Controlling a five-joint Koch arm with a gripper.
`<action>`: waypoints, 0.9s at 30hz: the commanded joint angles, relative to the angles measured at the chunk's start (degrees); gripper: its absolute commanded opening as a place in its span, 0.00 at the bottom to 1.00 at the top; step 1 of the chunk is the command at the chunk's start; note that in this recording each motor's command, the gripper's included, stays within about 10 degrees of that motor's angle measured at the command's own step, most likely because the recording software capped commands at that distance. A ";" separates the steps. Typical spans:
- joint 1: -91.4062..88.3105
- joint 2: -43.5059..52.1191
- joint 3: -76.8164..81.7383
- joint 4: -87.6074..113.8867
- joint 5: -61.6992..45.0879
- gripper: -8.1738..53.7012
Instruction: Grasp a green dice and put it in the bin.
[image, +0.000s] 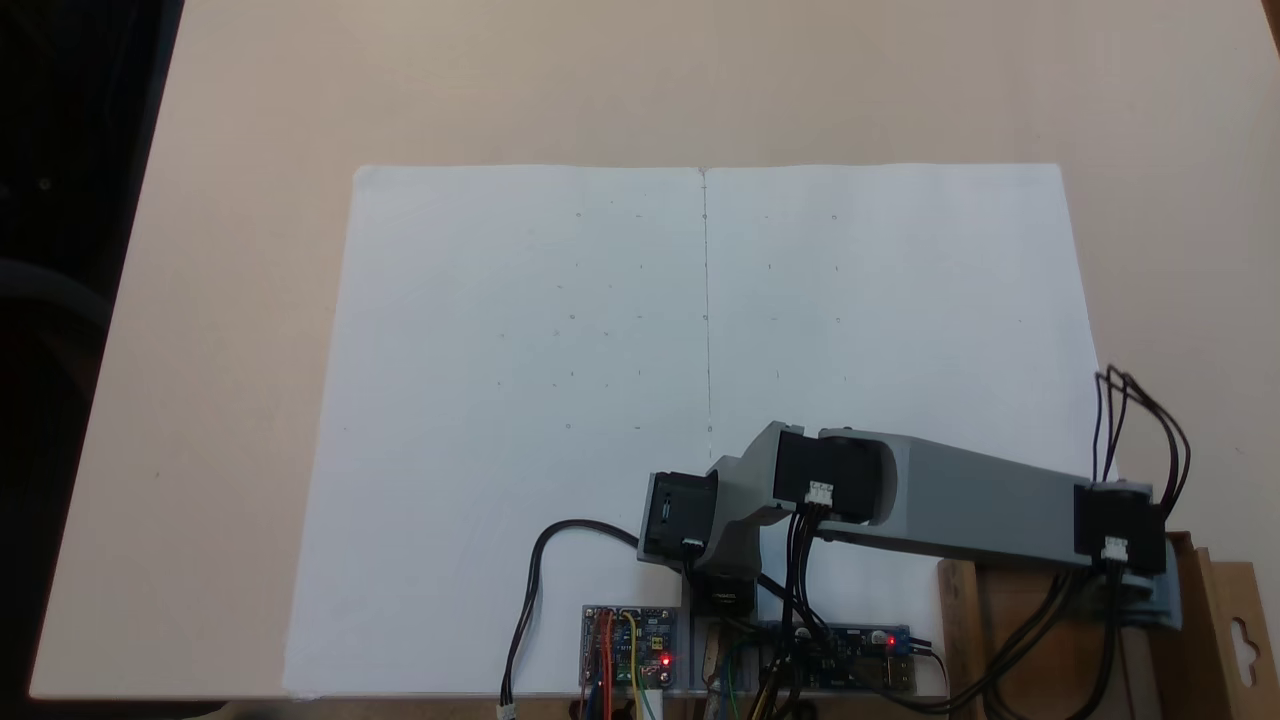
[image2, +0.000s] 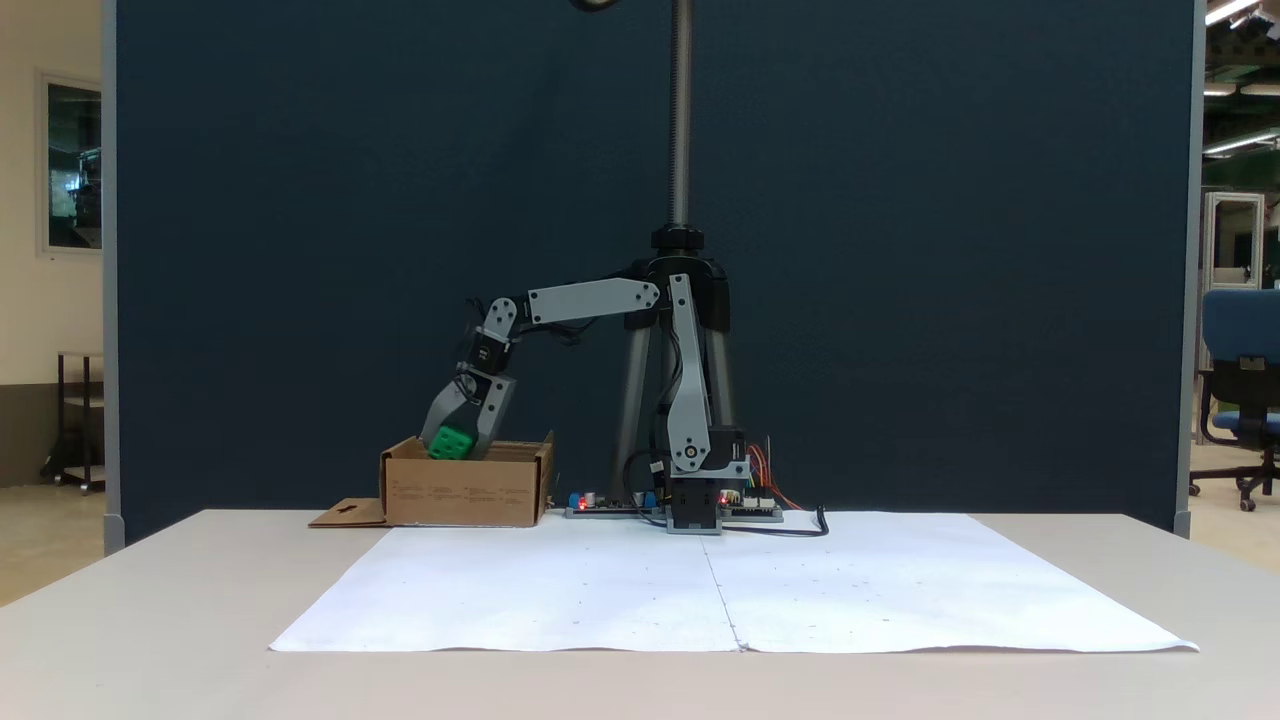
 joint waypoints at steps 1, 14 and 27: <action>0.88 1.85 0.09 0.26 -5.54 0.33; 0.62 2.11 1.85 0.00 -6.06 0.76; -11.43 19.25 -2.81 -8.17 17.03 0.76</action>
